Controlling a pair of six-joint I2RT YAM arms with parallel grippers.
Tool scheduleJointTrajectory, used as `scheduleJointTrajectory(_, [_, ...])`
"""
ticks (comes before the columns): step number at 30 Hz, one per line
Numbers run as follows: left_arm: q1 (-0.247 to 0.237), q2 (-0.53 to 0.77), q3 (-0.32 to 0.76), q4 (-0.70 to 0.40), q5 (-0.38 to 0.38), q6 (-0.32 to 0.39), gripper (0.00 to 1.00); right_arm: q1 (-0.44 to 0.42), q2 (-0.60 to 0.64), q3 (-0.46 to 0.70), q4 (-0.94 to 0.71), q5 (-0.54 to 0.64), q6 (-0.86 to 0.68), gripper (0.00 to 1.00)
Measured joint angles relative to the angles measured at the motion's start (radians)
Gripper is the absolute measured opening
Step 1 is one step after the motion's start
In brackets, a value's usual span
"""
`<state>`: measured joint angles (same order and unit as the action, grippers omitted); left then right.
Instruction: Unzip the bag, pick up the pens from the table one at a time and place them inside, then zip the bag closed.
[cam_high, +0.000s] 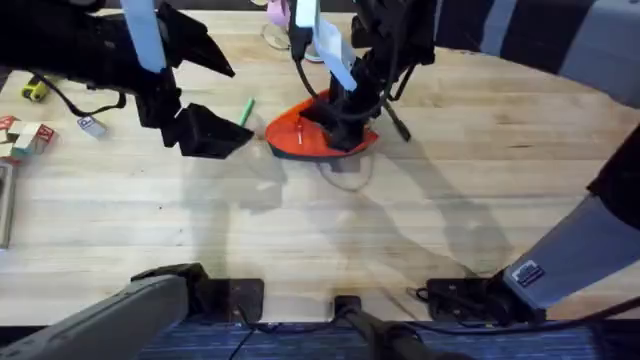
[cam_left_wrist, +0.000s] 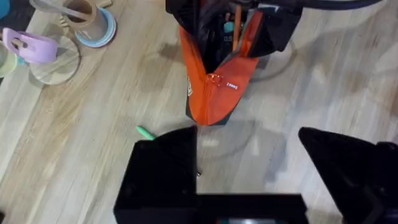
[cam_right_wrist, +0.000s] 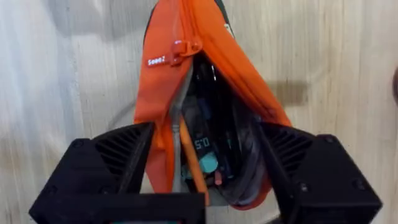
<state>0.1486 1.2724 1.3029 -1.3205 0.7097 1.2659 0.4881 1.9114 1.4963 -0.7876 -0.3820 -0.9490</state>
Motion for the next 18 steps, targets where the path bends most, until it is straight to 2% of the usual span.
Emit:
scheduleJointTrajectory(13, [0.000,0.000,0.000,0.000,0.000,0.000,0.993,0.000,-0.003,0.000,0.000,0.000,0.003,0.996])
scheduleJointTrajectory(18, [0.000,0.000,0.000,0.000,0.000,0.000,0.993,0.000,-0.055,0.000,-0.005,0.001,0.015,0.996])
